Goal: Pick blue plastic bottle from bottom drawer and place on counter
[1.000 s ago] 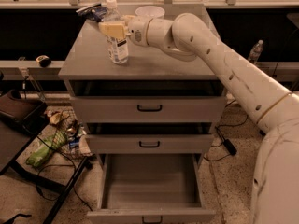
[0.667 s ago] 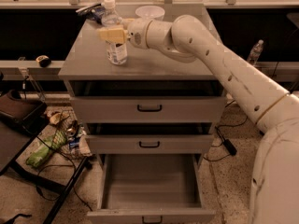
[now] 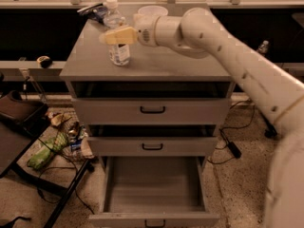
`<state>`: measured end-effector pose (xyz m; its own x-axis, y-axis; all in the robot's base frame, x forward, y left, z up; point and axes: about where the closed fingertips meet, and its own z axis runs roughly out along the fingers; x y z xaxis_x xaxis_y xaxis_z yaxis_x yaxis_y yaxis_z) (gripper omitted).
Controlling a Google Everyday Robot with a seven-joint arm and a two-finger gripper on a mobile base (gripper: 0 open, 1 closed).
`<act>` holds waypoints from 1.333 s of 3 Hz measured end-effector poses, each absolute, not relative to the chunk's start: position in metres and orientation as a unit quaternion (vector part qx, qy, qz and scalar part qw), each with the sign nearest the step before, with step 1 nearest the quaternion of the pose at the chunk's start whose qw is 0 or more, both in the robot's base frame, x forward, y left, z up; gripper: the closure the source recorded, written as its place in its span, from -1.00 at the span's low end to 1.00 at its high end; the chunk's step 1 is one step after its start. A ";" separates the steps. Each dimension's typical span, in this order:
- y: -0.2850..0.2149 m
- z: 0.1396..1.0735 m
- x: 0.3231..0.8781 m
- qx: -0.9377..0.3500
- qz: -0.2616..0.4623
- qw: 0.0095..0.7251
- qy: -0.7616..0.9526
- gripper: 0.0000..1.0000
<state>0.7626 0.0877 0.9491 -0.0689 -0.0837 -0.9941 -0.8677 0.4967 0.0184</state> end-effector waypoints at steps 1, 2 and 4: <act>0.028 0.961 0.718 -0.392 0.294 0.552 0.675 -1.00; -0.057 0.970 0.672 -0.370 0.200 0.537 0.731 -1.00; -0.154 0.960 0.581 -0.339 0.003 0.488 0.804 -1.00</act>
Offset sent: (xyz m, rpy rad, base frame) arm -0.2053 -0.2387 -0.0367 -0.5577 0.2110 -0.4188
